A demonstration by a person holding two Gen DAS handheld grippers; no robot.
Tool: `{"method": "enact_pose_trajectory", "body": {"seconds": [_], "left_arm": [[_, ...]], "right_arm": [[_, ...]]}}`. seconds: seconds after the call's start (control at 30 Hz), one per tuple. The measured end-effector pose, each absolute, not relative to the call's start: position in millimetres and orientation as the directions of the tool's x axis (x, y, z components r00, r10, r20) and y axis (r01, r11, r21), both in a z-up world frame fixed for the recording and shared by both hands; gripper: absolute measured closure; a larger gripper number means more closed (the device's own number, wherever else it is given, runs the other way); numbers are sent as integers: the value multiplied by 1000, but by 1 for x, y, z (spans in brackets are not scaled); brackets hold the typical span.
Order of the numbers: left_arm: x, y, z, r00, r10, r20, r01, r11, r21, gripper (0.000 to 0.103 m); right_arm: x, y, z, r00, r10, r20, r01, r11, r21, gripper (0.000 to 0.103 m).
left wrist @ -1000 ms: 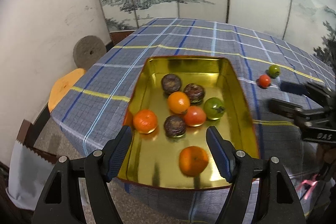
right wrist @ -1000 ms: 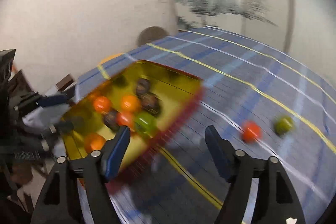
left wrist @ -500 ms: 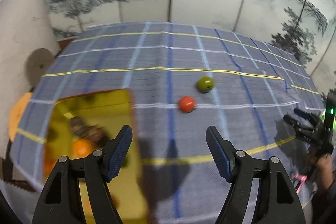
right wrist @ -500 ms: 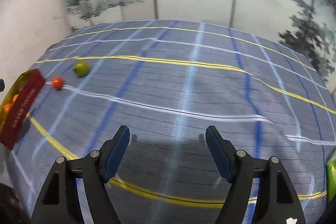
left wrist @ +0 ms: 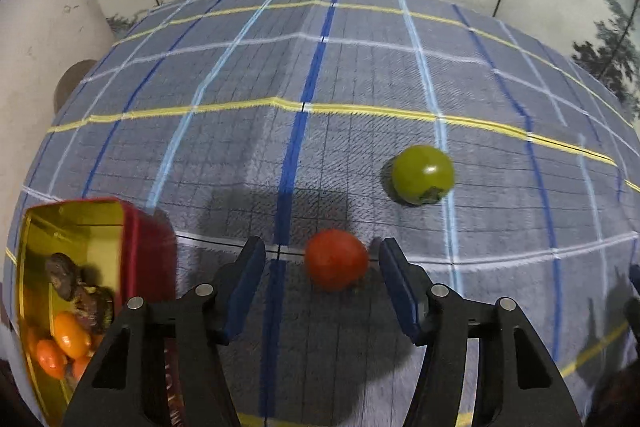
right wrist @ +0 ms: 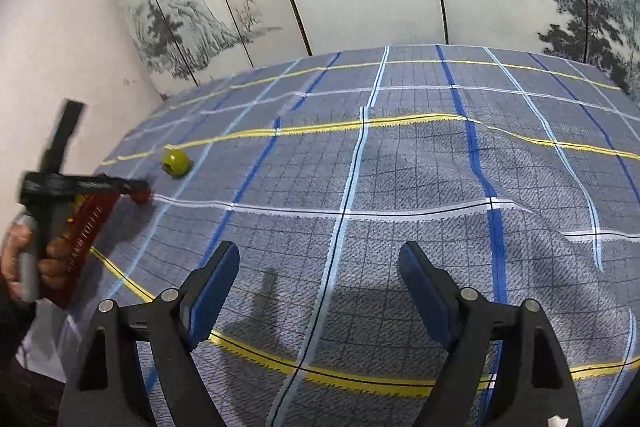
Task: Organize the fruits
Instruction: 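Reach the left gripper to the red tomato on the cloth and grasp it, then carry the red tomato into the tin with the left gripper while the right gripper grasps the last green tomato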
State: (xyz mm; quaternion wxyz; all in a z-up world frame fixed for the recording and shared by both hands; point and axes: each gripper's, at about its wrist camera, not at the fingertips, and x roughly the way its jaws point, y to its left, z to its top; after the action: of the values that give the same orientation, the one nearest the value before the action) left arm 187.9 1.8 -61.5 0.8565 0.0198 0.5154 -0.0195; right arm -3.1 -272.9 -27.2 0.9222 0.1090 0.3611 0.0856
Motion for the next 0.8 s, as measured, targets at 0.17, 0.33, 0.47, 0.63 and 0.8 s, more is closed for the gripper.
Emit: {"method": "enact_pose_trajectory", "body": {"seconds": [0.17, 0.33, 0.47, 0.63, 0.8], "left_arm": [[181, -4, -67, 513, -39, -858, 77, 997, 1, 72], [145, -8, -48, 539, -108, -835, 99, 993, -65, 72], [112, 4, -23, 551, -157, -820, 97, 988, -124, 71], [75, 20, 4, 575, -173, -800, 108, 985, -135, 71], [59, 42, 14, 585, -169, -793, 88, 985, -145, 71]], "right_arm": [[-6, -276, -26, 734, 259, -628, -89, 953, 289, 19], [-5, -278, -27, 729, 260, -633, -77, 950, 302, 18], [-1, -272, -29, 713, 229, -662, -64, 962, 264, 17], [12, -245, -27, 670, 246, -701, -130, 968, 215, 17], [36, -199, -9, 657, 330, -678, -266, 943, 201, 17]]}}
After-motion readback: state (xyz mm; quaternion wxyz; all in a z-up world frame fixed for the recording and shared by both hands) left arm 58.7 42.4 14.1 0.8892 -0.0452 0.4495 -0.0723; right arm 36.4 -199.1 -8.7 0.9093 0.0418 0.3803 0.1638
